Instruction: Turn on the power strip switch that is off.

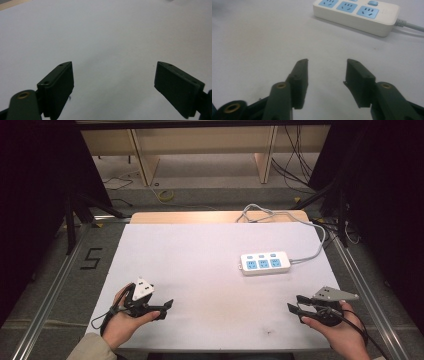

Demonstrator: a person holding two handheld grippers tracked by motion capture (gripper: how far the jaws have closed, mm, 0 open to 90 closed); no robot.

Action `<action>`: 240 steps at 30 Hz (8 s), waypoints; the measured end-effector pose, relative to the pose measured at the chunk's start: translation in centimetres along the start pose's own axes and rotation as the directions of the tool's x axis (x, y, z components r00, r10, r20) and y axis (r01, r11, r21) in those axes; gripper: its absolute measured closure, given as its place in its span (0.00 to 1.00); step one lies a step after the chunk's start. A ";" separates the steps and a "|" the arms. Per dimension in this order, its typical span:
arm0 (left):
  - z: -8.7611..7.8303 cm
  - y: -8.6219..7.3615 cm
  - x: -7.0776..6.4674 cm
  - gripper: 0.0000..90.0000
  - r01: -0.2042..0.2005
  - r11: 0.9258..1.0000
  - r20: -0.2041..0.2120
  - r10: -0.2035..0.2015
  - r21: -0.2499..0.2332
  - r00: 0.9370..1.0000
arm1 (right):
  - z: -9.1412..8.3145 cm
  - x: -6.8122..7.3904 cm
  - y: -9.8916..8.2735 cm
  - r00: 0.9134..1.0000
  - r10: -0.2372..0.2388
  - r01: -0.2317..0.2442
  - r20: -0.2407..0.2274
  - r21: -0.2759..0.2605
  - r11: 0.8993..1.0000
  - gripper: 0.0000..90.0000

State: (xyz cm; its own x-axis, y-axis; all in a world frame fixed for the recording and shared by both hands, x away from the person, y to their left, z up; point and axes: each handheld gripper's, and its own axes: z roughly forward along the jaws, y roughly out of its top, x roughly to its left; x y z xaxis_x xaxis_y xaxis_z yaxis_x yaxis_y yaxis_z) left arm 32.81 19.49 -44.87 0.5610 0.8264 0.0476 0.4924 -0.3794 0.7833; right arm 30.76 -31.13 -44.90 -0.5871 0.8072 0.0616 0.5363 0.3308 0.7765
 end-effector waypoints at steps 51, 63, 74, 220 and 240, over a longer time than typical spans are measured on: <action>0.3 -0.1 0.1 0.18 -0.001 1.000 -0.001 0.001 0.017 1.000 | 1.1 -1.4 3.1 0.990 -0.087 0.080 0.113 0.063 0.995 1.00; 0.2 -0.1 0.2 0.18 0.002 1.000 -0.002 -0.002 0.020 1.000 | 1.8 -2.2 3.8 0.990 -0.076 0.068 0.117 0.068 0.995 1.00; 0.2 -0.1 0.2 0.18 0.006 1.000 -0.004 -0.006 0.015 1.000 | 2.5 -2.7 4.4 0.990 -0.066 0.057 0.126 0.075 0.996 1.00; 0.2 -0.1 0.2 0.18 0.006 1.000 0.006 -0.006 0.019 1.000 | 9.0 -6.8 11.2 0.981 -0.054 0.027 0.184 0.147 0.989 1.00; 0.3 -0.1 0.2 0.18 0.009 1.000 0.008 -0.010 0.018 1.000 | 10.2 -7.1 12.1 0.982 -0.058 0.028 0.181 0.164 0.986 1.00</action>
State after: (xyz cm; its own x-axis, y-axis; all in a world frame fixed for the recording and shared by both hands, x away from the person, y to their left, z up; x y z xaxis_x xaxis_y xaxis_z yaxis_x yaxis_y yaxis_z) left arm 33.05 19.57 -45.09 0.5616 0.8266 0.0350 0.5094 -0.3788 0.7726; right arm 47.63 -27.85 -42.35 -0.4977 0.8617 -0.0987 0.6114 0.4292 0.6648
